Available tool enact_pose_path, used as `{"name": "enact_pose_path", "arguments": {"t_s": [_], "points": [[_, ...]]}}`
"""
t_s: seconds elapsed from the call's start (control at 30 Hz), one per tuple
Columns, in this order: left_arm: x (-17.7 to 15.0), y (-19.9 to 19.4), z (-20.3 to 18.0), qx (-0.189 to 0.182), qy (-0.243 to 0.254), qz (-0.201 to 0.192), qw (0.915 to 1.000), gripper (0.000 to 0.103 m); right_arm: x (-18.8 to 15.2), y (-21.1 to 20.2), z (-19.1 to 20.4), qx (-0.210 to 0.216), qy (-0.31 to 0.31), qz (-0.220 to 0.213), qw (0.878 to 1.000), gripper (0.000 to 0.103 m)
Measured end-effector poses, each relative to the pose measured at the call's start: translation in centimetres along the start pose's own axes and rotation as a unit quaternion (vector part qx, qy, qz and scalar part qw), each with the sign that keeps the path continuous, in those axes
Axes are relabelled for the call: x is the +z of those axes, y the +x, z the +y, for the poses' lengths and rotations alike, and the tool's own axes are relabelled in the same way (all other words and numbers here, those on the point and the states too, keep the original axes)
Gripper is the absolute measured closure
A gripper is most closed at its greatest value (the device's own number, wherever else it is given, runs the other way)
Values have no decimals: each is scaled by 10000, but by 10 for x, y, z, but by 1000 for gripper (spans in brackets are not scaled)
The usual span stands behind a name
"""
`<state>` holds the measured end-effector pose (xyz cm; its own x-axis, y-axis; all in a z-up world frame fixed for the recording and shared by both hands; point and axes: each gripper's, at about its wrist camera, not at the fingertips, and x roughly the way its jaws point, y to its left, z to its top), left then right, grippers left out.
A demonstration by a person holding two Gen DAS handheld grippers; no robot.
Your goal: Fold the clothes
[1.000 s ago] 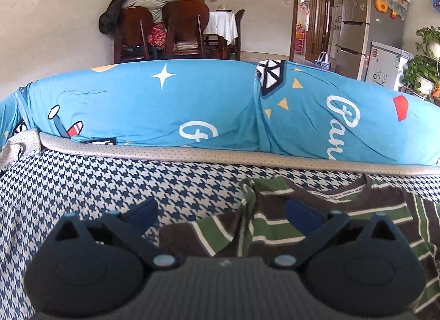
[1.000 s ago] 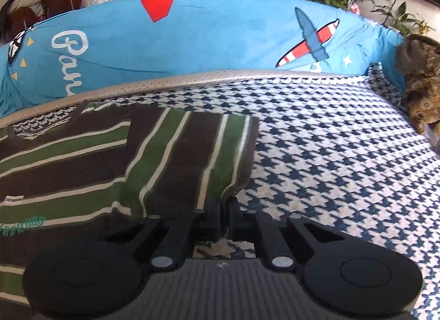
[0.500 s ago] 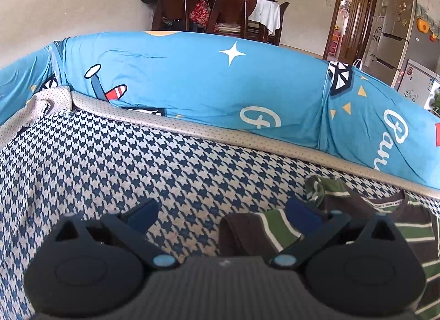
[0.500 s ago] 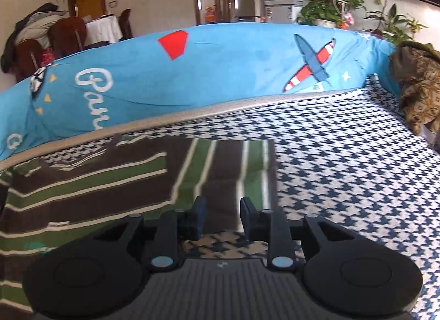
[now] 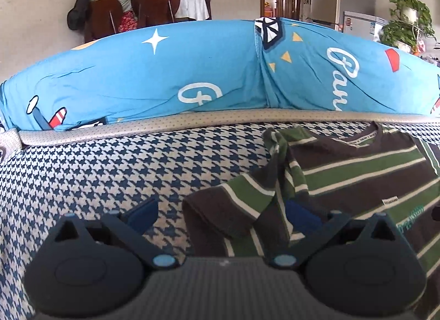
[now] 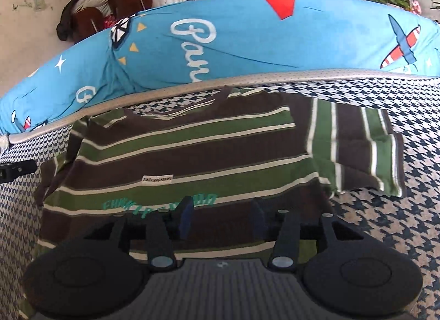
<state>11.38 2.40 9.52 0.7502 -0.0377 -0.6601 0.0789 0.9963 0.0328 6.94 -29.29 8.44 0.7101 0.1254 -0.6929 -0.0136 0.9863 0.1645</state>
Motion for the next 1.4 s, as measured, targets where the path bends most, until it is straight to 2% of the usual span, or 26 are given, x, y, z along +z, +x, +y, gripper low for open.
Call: {"name": "enact_pose_path", "arguments": {"t_s": [0.2,0.37,0.5,0.6,0.87,0.97,1.03,1.13,1.2,1.23,1.4], "points": [[-1,19,-10,-184,220,-40,9996,0,1,6,9,120,-12,126,9998,51],[0,39,-13,-82,294,94,9995,0,1,8,11,168,14,177,9997,50],[0,55,-13,217,332,205,9990,0,1,11,11,245,58,240,9994,49],[-1,63,-10,292,309,212,9989,0,0,12,13,295,101,292,9991,46],[3,81,0,515,100,197,9984,0,-4,16,20,310,23,321,9990,30],[10,87,10,950,-55,136,9954,0,-5,18,24,294,-62,325,9990,25],[15,91,21,1403,-227,103,9898,0,-5,19,25,290,-85,320,9990,23],[19,93,51,2165,-803,126,9729,0,-5,21,27,300,-126,299,9990,20],[23,90,70,2400,-1204,154,9631,0,-5,22,27,304,-159,297,9990,19],[23,88,78,2385,-1349,153,9616,0,-5,22,28,304,-167,298,9990,19],[21,73,96,1726,-1762,137,9690,0,-4,23,30,275,-196,313,9989,17]]}}
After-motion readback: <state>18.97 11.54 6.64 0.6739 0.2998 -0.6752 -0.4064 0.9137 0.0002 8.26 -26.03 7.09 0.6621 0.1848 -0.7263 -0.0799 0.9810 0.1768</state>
